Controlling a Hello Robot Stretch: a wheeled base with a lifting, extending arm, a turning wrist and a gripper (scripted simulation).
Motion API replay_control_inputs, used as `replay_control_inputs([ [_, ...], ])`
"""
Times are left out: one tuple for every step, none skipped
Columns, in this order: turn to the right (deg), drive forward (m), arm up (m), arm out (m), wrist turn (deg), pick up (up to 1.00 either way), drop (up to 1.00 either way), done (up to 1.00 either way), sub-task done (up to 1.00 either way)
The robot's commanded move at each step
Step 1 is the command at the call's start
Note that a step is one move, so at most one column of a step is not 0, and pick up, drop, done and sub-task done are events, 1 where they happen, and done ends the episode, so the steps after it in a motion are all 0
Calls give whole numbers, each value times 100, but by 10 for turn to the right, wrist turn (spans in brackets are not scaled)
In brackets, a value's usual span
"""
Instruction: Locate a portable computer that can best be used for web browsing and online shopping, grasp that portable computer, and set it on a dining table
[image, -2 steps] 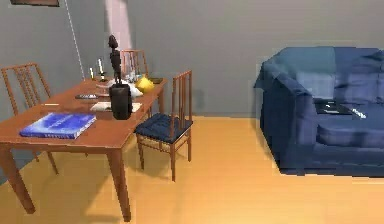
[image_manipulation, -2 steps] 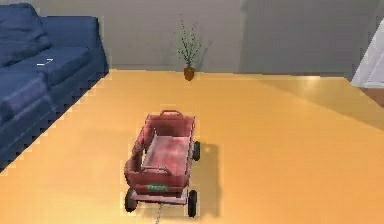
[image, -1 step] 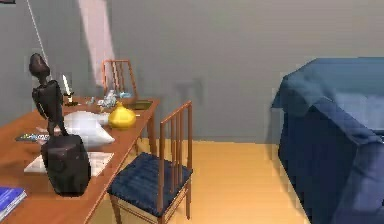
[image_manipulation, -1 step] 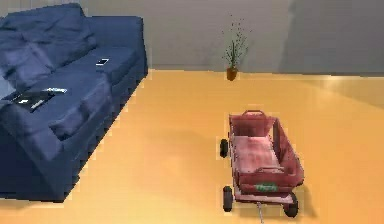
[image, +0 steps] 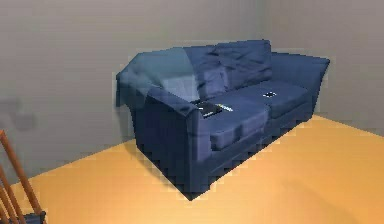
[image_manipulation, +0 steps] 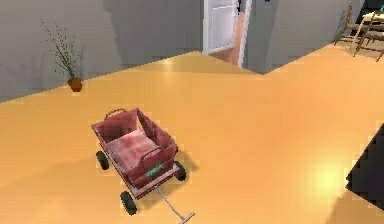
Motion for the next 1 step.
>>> replay_control_inputs([
  [150,0,0,0,0,0,0,0,0],
])
